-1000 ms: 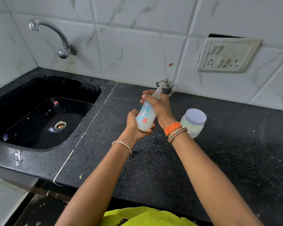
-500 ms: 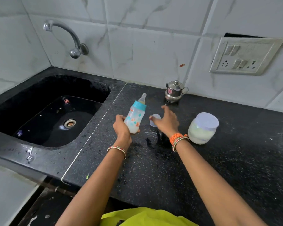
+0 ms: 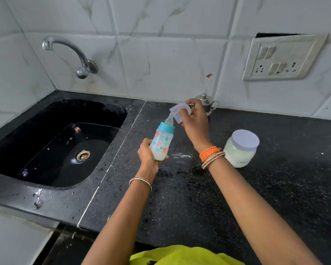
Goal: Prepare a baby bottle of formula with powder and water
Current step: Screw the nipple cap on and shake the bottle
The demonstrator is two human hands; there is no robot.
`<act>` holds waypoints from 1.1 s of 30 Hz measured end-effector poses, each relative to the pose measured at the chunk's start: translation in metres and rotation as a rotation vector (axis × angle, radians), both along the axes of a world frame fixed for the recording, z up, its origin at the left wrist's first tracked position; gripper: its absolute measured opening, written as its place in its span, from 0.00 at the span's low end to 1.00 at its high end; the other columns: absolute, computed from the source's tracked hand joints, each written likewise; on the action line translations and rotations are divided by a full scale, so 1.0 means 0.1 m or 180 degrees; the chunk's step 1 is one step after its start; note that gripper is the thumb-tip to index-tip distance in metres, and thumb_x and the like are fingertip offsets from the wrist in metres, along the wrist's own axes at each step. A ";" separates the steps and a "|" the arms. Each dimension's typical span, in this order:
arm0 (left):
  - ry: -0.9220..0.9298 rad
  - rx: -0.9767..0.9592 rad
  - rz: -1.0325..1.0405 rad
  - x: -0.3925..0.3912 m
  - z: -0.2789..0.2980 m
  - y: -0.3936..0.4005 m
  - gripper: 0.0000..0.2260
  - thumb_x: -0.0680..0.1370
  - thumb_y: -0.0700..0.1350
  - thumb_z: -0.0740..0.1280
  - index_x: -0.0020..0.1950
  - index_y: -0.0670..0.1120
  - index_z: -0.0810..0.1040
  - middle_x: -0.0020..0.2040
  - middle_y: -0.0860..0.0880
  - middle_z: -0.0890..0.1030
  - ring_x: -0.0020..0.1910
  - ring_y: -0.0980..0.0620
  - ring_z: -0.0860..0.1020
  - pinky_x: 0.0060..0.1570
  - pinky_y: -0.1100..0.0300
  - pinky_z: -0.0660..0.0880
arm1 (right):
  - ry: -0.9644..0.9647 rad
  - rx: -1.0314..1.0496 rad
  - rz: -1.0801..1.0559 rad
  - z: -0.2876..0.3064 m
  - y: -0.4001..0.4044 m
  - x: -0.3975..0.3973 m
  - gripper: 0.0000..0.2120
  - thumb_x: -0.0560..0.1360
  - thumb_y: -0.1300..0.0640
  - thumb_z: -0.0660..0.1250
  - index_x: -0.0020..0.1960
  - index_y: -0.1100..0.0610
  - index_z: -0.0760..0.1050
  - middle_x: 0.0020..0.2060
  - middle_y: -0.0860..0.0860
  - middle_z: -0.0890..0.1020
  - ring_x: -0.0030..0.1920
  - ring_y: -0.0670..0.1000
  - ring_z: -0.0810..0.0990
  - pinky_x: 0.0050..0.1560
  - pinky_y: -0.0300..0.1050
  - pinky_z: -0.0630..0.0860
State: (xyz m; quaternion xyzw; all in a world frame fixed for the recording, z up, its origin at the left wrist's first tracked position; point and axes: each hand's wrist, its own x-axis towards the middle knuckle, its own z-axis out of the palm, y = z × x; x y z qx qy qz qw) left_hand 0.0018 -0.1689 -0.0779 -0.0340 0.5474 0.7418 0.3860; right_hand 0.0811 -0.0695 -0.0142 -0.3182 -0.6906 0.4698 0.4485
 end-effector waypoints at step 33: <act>0.0199 -0.0092 -0.1217 -0.11 0.36 0.11 0.25 0.81 0.58 0.49 0.68 0.43 0.66 0.62 0.42 0.70 0.63 0.40 0.70 0.48 0.45 0.73 | 0.2878 -0.0694 -0.0660 0.86 -0.09 0.57 0.35 0.68 0.62 0.74 0.68 0.50 0.59 0.59 0.53 0.73 0.54 0.53 0.80 0.42 0.54 0.82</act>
